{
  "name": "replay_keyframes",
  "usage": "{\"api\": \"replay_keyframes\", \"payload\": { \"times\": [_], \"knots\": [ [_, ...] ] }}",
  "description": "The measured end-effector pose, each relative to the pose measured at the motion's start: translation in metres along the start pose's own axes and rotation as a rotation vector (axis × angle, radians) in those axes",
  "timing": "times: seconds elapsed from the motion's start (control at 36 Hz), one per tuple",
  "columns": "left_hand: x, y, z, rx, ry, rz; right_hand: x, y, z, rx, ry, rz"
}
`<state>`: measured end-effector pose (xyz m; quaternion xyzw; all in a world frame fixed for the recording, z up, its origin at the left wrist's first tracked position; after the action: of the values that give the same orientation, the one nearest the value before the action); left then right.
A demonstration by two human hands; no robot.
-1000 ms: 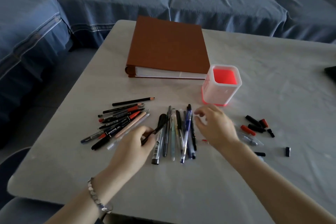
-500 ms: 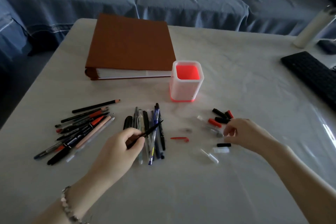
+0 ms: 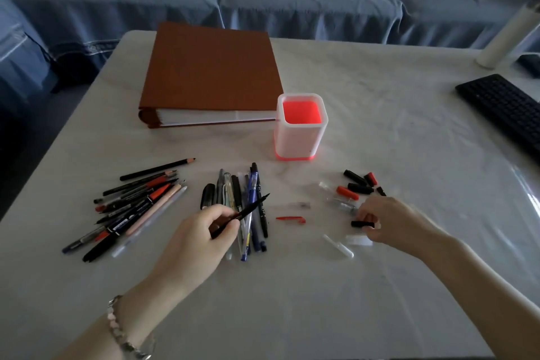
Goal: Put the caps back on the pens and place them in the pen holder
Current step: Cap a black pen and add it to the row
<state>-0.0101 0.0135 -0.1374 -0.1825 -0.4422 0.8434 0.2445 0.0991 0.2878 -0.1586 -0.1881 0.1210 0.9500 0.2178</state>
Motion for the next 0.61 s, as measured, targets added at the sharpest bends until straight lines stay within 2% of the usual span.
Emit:
{"api": "replay_keyframes", "payload": {
  "times": [0.08,0.22,0.39,0.47,0.61],
  "knots": [
    [-0.002,-0.003,0.001,-0.011,0.003,-0.003,-0.002,0.006,0.006,0.124,-0.102,0.006],
    [-0.005,-0.008,0.003,-0.06,-0.011,0.0,-0.021,0.044,0.026,0.716,-0.27,0.15],
    [-0.007,-0.012,0.009,-0.126,-0.021,-0.005,-0.032,0.084,0.032,1.141,-0.193,0.301],
    [-0.01,-0.013,0.012,-0.14,-0.036,-0.017,-0.032,0.093,0.033,1.275,-0.218,0.285],
    [-0.014,-0.013,0.012,-0.175,-0.044,-0.013,-0.029,0.1,0.029,1.569,-0.27,0.126]
  ]
}}
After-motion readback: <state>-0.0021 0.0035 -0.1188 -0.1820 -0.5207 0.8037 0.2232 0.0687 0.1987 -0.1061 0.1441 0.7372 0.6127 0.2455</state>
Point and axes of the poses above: each hand's wrist, its own x-axis towards the middle knuckle, its own z-axis out of the back of the hand, y = z × x, the point moved 5 cm from there along x, towards the middle knuckle, and after that the axes turned 6 degrees about -z, right-handed, at the moved point
